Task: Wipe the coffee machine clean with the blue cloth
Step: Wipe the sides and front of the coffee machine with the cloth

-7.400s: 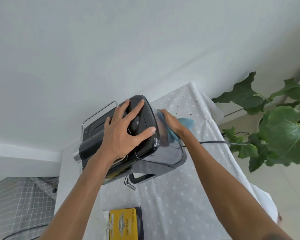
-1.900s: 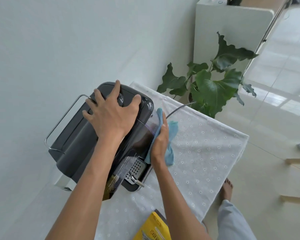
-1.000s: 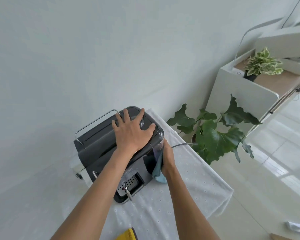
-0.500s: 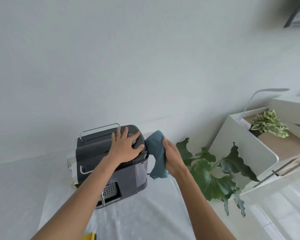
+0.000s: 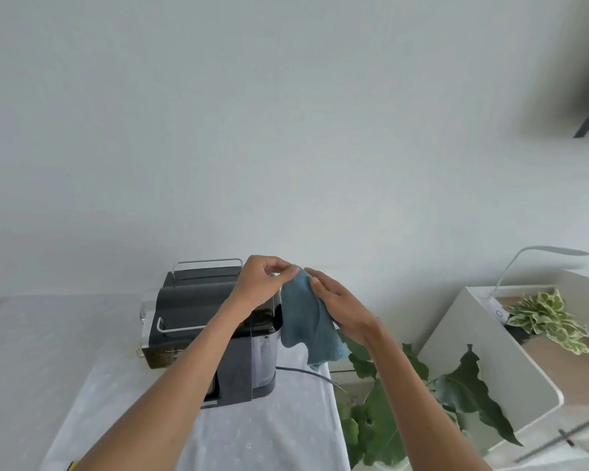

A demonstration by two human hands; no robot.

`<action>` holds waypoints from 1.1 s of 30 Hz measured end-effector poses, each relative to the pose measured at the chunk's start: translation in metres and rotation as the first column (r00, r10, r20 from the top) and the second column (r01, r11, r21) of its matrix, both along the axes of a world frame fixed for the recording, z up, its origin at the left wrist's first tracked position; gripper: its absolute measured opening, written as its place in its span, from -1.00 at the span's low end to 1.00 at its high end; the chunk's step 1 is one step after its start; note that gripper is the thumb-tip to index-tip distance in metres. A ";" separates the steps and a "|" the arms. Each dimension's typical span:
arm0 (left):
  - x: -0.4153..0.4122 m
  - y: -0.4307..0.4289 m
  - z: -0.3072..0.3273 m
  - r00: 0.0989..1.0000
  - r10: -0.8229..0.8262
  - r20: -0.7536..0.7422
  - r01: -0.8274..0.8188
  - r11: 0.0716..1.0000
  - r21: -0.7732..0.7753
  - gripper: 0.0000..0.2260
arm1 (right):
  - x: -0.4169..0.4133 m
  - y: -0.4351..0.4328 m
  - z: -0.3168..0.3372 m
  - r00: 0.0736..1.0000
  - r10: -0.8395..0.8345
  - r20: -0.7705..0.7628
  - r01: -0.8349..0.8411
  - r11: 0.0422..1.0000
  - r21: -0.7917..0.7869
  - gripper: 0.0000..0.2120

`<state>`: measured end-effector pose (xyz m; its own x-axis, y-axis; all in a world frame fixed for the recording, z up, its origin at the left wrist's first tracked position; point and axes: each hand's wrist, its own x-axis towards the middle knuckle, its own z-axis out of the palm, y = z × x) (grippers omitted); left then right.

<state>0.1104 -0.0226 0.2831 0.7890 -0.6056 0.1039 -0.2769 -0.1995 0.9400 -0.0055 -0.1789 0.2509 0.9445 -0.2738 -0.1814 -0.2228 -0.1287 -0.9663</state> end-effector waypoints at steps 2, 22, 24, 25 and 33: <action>-0.002 -0.001 0.005 1.000 0.012 0.006 -0.011 1.000 -0.021 -0.90 | -0.005 0.003 -0.001 1.000 0.008 -0.001 -0.008 0.999 -0.046 -0.41; -0.003 0.054 0.030 0.946 -0.302 0.115 0.279 0.943 0.181 -0.80 | -0.052 -0.019 0.057 0.996 -0.013 -0.083 -0.056 0.635 -0.771 -0.45; -0.012 0.060 0.024 0.915 -0.369 0.160 0.294 0.885 0.361 -0.71 | -0.057 -0.017 0.057 0.991 0.028 -0.129 -0.119 0.608 -0.785 -0.44; -0.018 0.062 0.019 0.902 -0.389 0.189 0.277 0.856 0.437 -0.69 | -0.061 -0.015 0.053 0.987 0.046 -0.157 -0.154 0.594 -0.790 -0.44; -0.083 0.097 -0.060 0.943 -0.285 0.174 0.146 0.820 0.553 -0.85 | -0.092 0.013 -0.028 0.935 0.168 -0.311 -0.349 0.577 -0.739 -0.45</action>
